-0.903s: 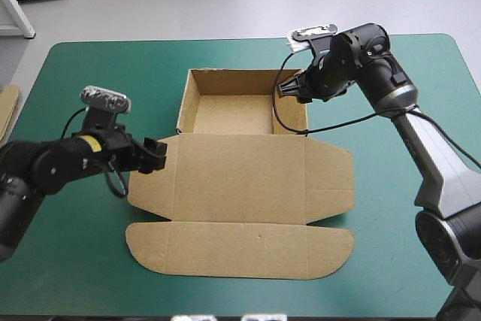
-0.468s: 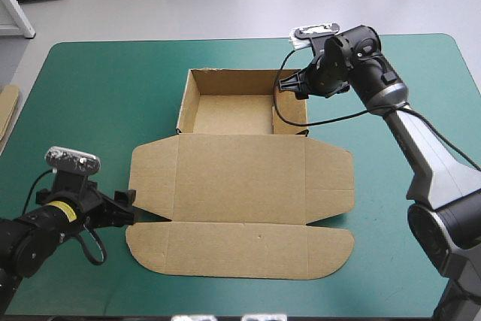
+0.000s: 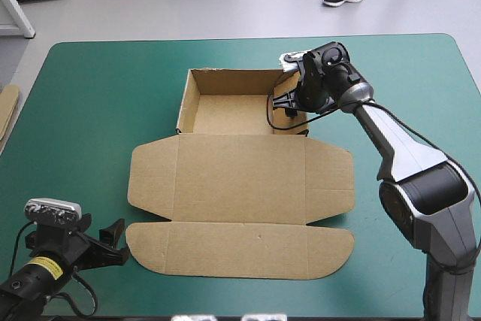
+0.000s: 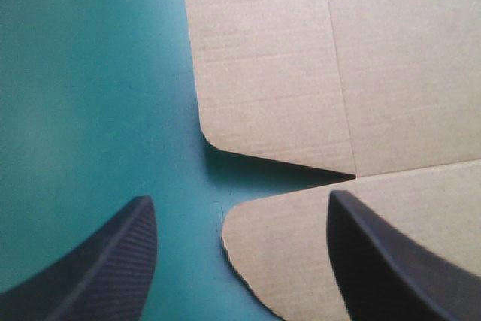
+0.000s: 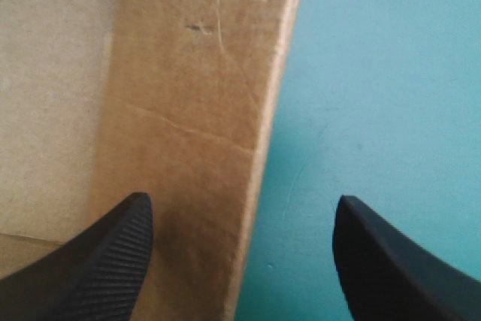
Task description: Fold the box
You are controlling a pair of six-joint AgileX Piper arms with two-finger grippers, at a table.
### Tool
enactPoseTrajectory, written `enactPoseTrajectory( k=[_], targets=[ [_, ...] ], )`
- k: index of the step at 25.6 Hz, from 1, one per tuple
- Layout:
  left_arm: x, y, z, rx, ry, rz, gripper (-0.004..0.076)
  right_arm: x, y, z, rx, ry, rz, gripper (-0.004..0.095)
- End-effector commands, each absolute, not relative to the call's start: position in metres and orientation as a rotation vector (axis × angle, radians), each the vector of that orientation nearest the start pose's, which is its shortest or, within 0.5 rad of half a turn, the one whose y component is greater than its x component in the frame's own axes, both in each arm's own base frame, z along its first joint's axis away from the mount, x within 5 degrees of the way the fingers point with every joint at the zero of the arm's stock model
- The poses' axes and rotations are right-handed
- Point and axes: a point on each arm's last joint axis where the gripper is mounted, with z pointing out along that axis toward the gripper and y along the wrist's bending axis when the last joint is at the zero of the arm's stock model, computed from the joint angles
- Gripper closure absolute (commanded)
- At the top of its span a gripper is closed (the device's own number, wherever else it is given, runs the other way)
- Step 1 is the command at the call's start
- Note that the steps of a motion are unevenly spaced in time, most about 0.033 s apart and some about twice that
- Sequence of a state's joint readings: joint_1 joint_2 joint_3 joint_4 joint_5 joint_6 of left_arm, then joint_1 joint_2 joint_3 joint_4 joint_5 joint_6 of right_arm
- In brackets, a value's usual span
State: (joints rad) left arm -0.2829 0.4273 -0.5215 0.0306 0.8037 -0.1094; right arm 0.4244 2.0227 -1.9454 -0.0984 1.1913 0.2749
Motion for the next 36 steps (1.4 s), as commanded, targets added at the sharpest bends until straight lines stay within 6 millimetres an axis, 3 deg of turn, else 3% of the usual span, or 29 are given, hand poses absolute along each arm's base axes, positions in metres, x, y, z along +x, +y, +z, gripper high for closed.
enactPoseTrajectory(
  k=[1,6,9,11,15,21,24,30,32,36],
  targets=[
    [0.072,-0.019,0.302,0.183,2.091,-0.212,0.0273,0.405,0.172,0.325,-0.222,2.647,0.076,0.0270],
    [0.071,-0.018,0.303,0.185,2.086,-0.203,0.0310,0.408,0.177,0.323,-0.242,2.648,0.126,0.0327],
    [0.071,-0.019,0.303,0.185,2.080,-0.204,0.0345,0.409,0.178,0.325,-0.240,2.637,0.138,0.0422],
    [0.072,-0.019,0.304,0.185,2.076,-0.205,0.0375,0.409,0.178,0.325,-0.246,2.636,0.134,0.0545],
    [0.072,-0.019,0.304,0.187,2.076,-0.204,0.0466,0.408,0.178,0.325,-0.286,2.642,0.119,0.0929],
    [0.071,-0.019,0.304,0.192,2.075,-0.205,0.0668,0.408,0.177,0.324,-0.300,2.649,0.101,0.0925],
    [0.071,-0.019,0.304,0.192,2.075,-0.205,0.0728,0.410,0.167,0.323,-0.283,2.666,0.086,0.0925],
    [0.071,-0.019,0.304,0.192,2.075,-0.205,0.0732,0.425,0.109,0.321,-0.145,2.726,0.022,0.0925],
    [0.071,-0.019,0.304,0.194,2.075,-0.204,0.0732,0.434,0.066,0.321,-0.026,2.729,-0.010,0.0925],
    [0.071,-0.019,0.303,0.198,2.076,-0.198,0.0733,0.439,0.010,0.321,0.127,2.727,-0.056,0.0925]
  ],
)
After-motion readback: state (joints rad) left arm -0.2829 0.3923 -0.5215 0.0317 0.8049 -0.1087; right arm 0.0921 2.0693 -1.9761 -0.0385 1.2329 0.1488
